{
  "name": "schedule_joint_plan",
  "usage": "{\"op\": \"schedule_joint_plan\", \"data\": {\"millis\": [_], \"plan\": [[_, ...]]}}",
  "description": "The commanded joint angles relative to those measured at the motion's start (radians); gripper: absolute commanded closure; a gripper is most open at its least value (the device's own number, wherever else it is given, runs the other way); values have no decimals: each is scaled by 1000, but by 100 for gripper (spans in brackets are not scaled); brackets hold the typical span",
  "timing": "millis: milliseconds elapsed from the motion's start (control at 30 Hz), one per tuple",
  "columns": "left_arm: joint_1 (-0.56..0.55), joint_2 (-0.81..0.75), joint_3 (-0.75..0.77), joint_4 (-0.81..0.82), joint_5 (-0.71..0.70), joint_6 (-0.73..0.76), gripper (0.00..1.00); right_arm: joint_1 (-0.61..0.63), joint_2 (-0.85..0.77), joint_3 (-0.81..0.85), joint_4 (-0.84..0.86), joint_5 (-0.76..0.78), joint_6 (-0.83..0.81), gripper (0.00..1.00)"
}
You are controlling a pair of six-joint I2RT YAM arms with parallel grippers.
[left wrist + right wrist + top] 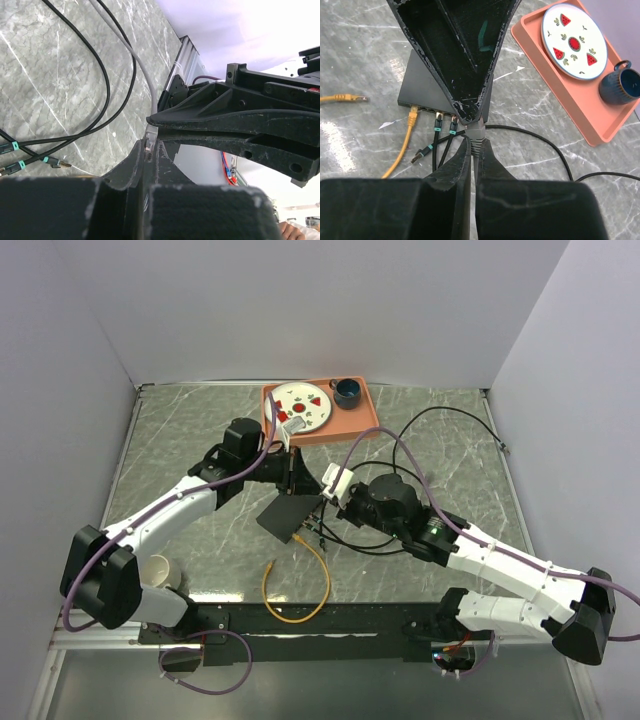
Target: Insert the plug into the switch port
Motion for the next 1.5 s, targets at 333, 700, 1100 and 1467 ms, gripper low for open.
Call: {"op": "schedule_joint_plan", "data": {"millis": [333, 700, 1100, 1467], "plan": [[18, 18, 43, 11, 9, 37, 23, 4, -4, 31, 64, 22, -5, 100], [165, -33, -35, 42, -101, 26, 0, 4, 12, 19, 75, 12, -1, 100], [184, -13, -38, -95, -414, 146, 0, -72, 170, 57, 109, -18, 180, 100], [188, 30, -58, -81, -414, 158, 3, -313, 374, 68, 166, -368, 473, 100]]}}
